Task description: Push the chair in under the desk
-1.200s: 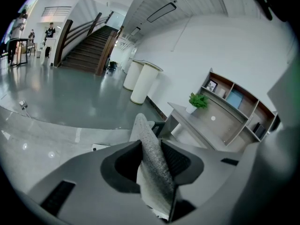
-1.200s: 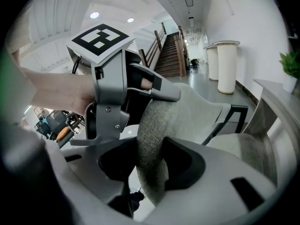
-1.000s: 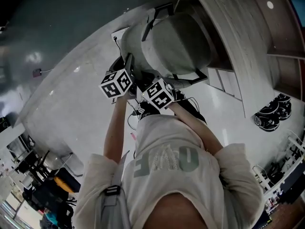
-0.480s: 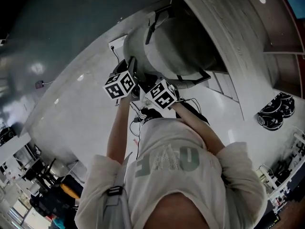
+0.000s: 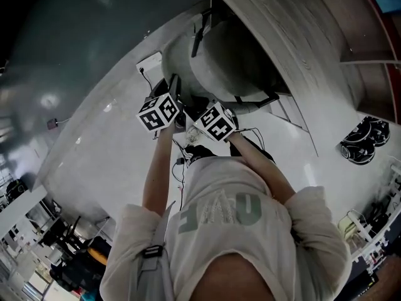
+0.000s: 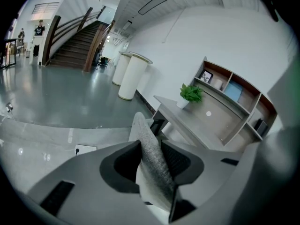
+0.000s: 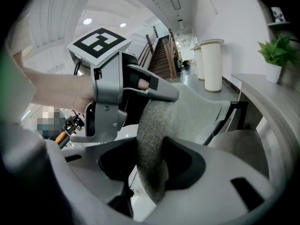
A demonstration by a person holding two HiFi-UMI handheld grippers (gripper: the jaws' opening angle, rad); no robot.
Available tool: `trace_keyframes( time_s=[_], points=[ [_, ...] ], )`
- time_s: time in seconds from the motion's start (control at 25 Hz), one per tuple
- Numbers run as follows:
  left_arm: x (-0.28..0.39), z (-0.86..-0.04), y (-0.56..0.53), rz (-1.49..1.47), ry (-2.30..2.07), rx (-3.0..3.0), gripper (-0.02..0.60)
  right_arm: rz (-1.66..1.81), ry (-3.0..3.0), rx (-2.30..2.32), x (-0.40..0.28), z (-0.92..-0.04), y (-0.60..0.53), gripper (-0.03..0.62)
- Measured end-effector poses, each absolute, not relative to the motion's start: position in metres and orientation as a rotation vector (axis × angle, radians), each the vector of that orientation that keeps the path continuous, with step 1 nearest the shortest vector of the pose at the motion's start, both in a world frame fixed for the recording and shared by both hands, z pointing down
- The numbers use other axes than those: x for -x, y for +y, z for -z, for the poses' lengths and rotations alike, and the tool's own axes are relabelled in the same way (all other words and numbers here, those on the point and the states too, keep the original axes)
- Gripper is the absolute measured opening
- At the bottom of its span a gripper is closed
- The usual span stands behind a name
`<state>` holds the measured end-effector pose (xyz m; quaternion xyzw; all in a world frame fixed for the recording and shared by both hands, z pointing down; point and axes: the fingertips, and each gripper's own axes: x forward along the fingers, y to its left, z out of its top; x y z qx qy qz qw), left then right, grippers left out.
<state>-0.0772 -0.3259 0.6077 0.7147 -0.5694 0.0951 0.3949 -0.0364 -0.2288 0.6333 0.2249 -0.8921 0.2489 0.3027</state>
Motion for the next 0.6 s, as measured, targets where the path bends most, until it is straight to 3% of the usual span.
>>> trace_keyframes(
  time_s=[0.6],
  points=[
    [0.023, -0.607, -0.336, -0.184, -1.436, -1.807, 0.138, -0.669, -2.352, -0.607, -0.023, -0.633, -0.241, 0.158]
  ],
)
